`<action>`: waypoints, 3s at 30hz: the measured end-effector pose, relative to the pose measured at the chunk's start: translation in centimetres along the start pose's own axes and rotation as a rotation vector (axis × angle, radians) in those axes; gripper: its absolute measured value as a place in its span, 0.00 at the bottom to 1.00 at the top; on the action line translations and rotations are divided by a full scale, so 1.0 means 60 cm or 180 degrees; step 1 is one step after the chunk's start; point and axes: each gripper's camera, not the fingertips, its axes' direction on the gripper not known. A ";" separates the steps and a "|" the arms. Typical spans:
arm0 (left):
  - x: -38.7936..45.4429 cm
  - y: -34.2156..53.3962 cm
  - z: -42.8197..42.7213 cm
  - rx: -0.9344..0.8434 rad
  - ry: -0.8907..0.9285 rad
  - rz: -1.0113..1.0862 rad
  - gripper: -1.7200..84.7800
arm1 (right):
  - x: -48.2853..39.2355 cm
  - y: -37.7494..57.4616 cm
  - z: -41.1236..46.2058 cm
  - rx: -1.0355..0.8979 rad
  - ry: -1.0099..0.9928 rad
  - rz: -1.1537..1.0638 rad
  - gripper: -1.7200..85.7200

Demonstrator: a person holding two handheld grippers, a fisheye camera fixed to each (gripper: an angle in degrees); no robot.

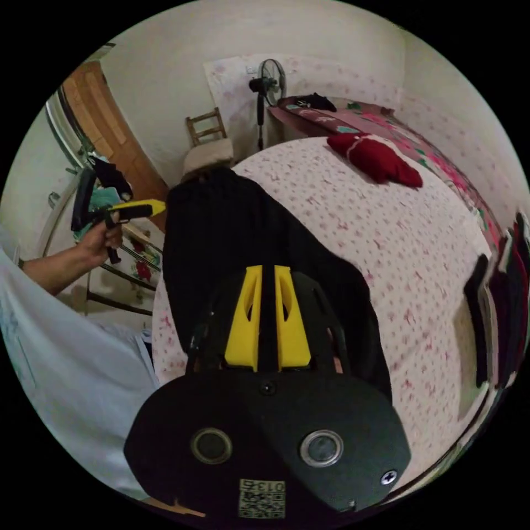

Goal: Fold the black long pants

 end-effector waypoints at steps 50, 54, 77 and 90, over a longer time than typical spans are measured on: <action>0.830 0.307 0.310 -0.2002 0.0601 0.4016 0.16 | 0.301 0.817 -0.180 0.0259 0.0378 0.2273 0.15; 0.880 0.327 0.286 -0.2039 0.0651 0.4238 0.16 | 0.294 0.900 -0.187 0.0679 -0.0254 0.2583 0.19; 0.915 0.245 0.264 -0.1954 0.0118 0.3388 0.16 | 0.240 1.018 -0.145 0.0274 0.0274 0.2743 0.12; 0.944 0.253 0.252 -0.2011 -0.0034 0.3503 0.15 | 0.140 1.084 -0.106 0.0107 0.0321 0.2982 0.08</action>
